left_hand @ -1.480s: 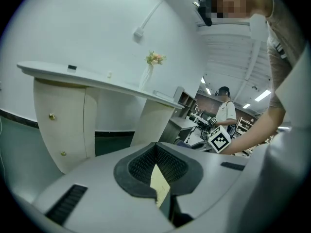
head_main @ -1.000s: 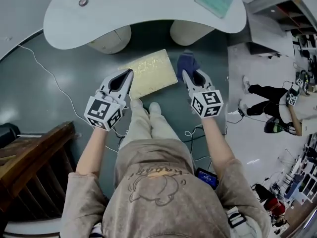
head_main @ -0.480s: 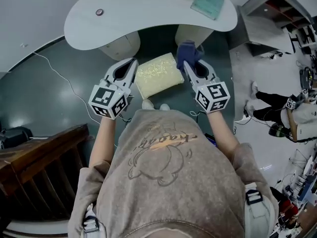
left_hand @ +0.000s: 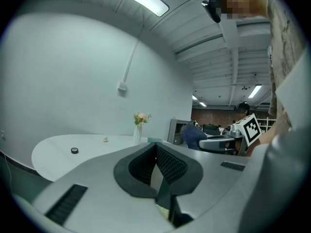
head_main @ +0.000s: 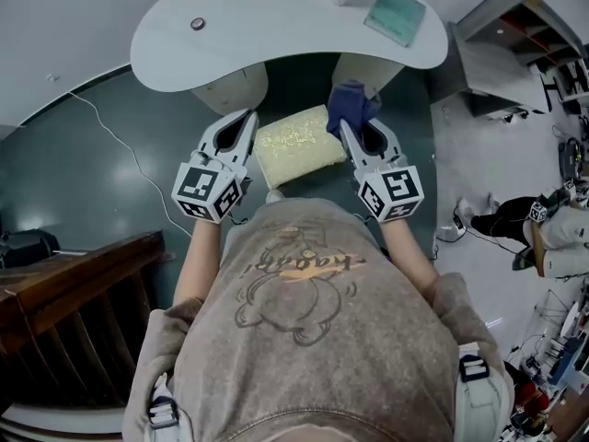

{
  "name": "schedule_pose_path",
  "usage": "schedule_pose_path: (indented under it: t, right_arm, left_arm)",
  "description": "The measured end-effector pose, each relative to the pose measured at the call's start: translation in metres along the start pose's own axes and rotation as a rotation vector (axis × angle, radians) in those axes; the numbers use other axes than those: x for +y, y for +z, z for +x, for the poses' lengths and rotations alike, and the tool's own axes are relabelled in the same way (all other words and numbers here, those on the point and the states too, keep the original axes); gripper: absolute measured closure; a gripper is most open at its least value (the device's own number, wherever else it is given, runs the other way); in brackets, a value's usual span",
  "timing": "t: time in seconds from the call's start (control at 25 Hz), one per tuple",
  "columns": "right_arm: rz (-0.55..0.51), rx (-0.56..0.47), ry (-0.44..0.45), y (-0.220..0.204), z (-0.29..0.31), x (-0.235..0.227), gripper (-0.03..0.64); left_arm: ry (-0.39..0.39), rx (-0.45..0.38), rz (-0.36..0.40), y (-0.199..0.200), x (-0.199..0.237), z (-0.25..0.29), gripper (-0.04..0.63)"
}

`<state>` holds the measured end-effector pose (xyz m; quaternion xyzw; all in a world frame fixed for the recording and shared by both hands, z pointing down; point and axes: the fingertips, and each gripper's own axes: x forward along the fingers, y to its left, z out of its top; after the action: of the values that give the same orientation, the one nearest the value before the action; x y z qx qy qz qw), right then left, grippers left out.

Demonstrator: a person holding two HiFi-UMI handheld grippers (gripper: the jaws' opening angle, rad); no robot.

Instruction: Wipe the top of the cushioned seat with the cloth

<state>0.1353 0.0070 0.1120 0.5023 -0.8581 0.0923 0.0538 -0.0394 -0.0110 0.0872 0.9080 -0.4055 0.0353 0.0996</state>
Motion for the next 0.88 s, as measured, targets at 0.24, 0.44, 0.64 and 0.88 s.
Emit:
schedule_pose_path:
  t: [0.24, 0.44, 0.64, 0.88]
  right_arm:
    - [0.016, -0.002, -0.024, -0.009, 0.000, -0.005, 0.517]
    - [0.039, 0.024, -0.024, -0.027, -0.003, -0.005, 0.517]
    - [0.031, 0.034, 0.017, -0.030, -0.005, 0.001, 0.518]
    - [0.049, 0.034, 0.054, -0.030, -0.005, 0.006, 0.518]
  left_arm:
    - [0.028, 0.004, -0.027, -0.020, 0.009, 0.002, 0.578]
    - [0.046, 0.014, -0.080, -0.040, 0.009, 0.000, 0.578]
    - [0.053, 0.017, -0.089, -0.042, 0.006, -0.001, 0.578]
    - [0.071, 0.020, -0.098, -0.039, 0.010, -0.008, 0.578]
